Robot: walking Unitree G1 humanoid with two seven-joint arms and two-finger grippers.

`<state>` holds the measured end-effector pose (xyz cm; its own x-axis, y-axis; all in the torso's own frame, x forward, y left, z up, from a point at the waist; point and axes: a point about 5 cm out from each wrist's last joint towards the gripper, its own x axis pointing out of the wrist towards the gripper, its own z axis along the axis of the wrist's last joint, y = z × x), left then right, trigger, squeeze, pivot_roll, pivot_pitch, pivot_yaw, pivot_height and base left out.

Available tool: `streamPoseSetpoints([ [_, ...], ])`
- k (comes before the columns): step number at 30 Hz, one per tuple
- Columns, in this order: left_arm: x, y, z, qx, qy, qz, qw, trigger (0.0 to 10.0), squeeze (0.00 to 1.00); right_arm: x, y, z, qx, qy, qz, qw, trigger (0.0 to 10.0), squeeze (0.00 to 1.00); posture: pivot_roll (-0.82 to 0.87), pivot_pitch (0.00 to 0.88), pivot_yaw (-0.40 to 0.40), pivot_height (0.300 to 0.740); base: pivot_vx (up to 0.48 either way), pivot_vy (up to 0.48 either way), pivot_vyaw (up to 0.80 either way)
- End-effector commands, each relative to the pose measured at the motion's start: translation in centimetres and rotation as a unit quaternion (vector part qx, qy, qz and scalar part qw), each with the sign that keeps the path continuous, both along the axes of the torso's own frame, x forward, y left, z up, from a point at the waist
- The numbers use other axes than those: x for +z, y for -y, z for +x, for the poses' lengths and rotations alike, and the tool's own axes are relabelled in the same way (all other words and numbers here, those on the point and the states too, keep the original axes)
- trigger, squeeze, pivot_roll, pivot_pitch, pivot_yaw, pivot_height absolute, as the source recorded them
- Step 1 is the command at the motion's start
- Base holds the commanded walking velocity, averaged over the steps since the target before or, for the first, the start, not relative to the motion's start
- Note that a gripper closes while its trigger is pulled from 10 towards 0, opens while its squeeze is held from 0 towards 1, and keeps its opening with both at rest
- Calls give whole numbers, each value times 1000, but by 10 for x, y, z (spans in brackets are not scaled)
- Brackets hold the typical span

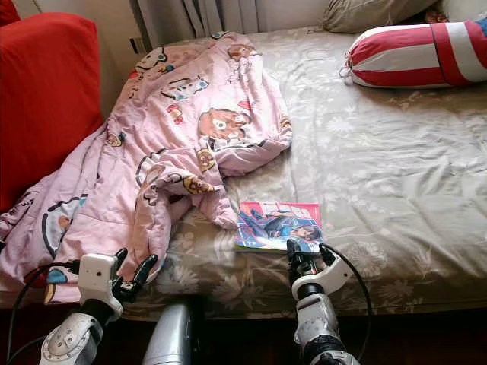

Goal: Clean up the room

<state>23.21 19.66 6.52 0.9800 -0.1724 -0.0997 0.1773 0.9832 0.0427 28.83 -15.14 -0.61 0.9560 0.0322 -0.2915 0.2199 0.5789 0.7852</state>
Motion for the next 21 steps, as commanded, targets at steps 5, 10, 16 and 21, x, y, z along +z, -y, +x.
streamPoseSetpoints([
  [5,4,-4,-5,-3,3,15,1000,10000,0,-5,-3,-4,-6,-21,16,1000,10000,0,252,109,137,538,0,0,0],
  [10,5,-4,-7,-4,2,17,1000,10000,0,-5,-1,-3,-8,-25,17,1000,10000,0,262,117,140,538,0,0,0],
  [16,8,-4,-11,-6,3,22,1000,10000,0,2,1,5,-14,-14,27,999,10000,0,280,132,143,538,0,0,0],
  [21,10,-3,-13,-8,4,25,1000,10000,0,12,-1,15,-7,2,33,999,10000,0,286,139,144,538,0,0,0],
])
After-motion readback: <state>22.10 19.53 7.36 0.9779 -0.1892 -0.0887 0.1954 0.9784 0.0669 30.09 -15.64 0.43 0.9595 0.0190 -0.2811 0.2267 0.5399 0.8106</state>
